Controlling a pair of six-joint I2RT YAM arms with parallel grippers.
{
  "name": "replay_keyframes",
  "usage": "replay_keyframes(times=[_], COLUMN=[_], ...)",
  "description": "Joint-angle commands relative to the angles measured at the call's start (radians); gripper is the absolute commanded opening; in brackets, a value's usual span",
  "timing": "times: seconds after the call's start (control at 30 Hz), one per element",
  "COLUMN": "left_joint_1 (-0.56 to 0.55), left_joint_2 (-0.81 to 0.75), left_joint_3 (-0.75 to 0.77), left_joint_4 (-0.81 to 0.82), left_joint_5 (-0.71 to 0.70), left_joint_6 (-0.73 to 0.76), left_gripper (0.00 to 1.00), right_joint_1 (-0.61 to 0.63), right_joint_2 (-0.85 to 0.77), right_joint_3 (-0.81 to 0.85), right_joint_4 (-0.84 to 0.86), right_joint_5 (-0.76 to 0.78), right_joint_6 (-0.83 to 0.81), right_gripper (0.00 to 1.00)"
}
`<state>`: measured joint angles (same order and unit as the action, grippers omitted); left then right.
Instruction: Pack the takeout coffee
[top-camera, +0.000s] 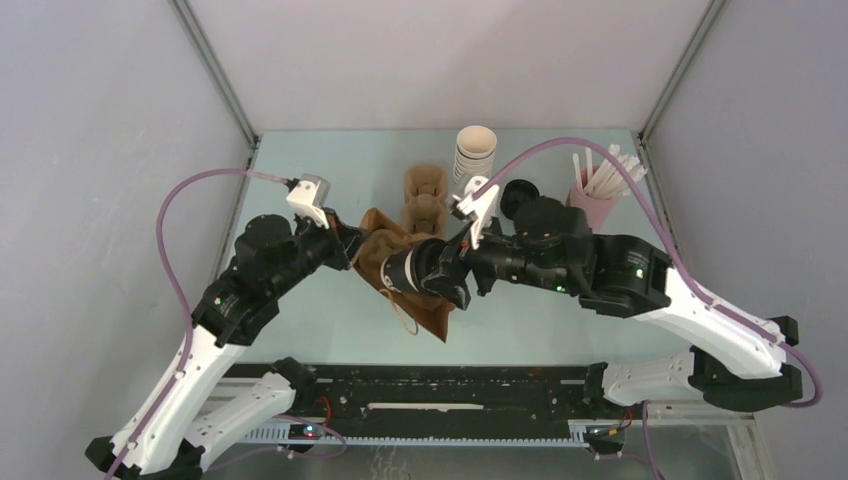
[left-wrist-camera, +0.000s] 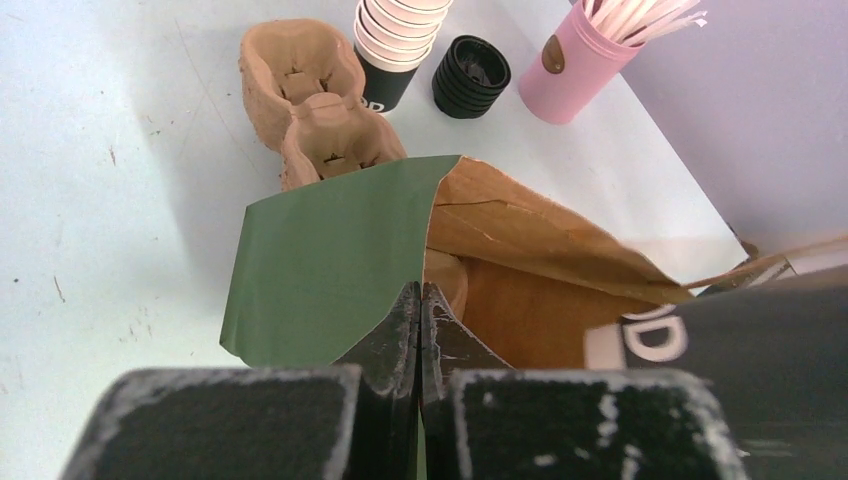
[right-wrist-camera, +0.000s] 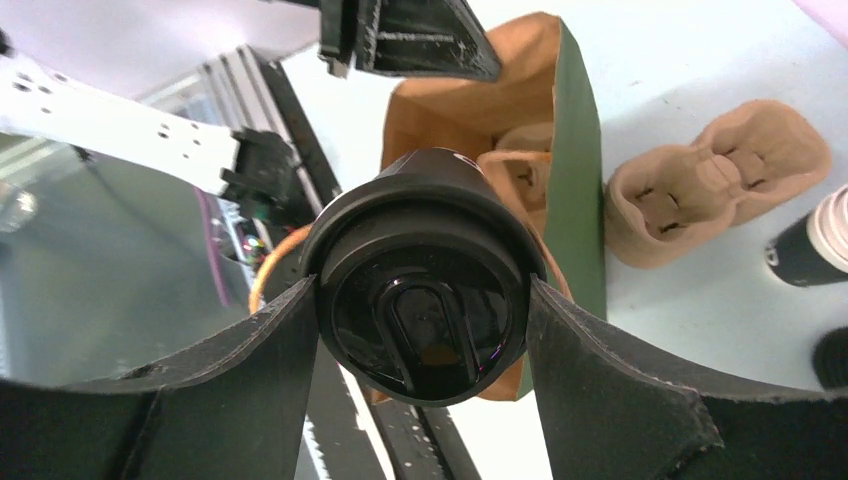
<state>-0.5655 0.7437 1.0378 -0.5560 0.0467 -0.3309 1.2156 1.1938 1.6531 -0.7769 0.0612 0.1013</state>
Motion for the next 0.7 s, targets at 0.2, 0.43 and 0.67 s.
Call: replay_keyframes(times=[0.2, 0.43, 0.67], left_joint_1=[-0.008, -0.008, -0.008], left_joint_2=[0.005, -0.004, -0.026], left_joint_3=[-0.012, -0.013, -0.02], left_joint_4=[0.021, 0.001, -0.004], left_joint_5=[0.006, 0.004, -0.018], left_joint_6=[-0.005, -0.002, 0.019], left_gripper=[0.0, 0.0, 0.0], right_joint_1=[0.097, 0.107, 0.113], right_joint_2=[0.166, 0.235, 0.309], right_joint_3=[0.047, 0.025, -0.017], right_joint_4=[-0.04, -0.041, -0.031], right_joint_5=[0.291, 0.333, 0.385], right_joint_6=[-0.227, -0.28, -0.287], right_gripper=[0.6, 0.6, 0.6])
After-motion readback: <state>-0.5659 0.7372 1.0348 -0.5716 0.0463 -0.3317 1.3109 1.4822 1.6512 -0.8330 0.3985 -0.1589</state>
